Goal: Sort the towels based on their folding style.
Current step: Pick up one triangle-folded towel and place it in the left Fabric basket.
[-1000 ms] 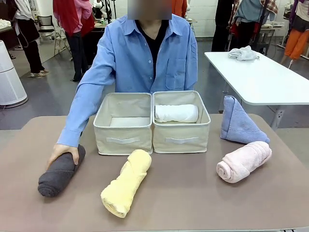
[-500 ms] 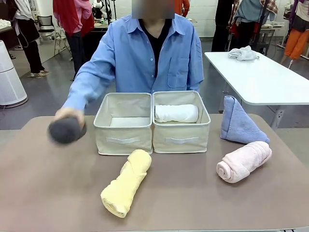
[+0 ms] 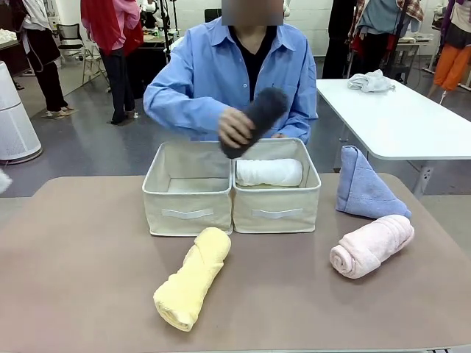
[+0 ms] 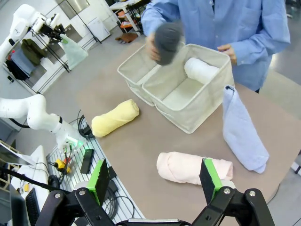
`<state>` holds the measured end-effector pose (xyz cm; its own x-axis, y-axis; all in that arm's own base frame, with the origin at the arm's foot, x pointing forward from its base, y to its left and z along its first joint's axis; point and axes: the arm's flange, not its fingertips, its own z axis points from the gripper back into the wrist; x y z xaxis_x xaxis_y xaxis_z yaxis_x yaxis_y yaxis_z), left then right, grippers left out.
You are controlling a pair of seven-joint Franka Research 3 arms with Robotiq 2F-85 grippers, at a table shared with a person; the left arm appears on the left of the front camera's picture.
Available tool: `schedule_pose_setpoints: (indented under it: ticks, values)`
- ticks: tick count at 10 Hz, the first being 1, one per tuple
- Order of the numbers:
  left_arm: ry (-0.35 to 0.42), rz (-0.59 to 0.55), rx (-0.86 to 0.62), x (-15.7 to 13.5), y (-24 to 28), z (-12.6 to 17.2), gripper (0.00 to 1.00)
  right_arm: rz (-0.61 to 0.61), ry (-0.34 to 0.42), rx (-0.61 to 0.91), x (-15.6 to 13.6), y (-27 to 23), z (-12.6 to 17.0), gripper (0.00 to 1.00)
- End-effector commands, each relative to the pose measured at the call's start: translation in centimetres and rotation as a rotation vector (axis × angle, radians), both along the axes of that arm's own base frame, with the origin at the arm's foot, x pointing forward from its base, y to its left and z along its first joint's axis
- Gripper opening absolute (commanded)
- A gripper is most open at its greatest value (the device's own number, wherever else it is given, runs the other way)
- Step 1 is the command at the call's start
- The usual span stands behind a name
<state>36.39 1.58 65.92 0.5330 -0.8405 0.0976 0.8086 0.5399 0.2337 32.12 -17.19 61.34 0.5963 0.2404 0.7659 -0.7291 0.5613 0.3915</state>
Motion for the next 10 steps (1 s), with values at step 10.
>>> schedule_pose_setpoints:
  ticks: [10]
  values:
    - [0.033,-0.320,0.031,3.4,-17.7,-0.5,0.17,0.009,-0.010,0.013,-0.1,0.0,-0.1,1.00]
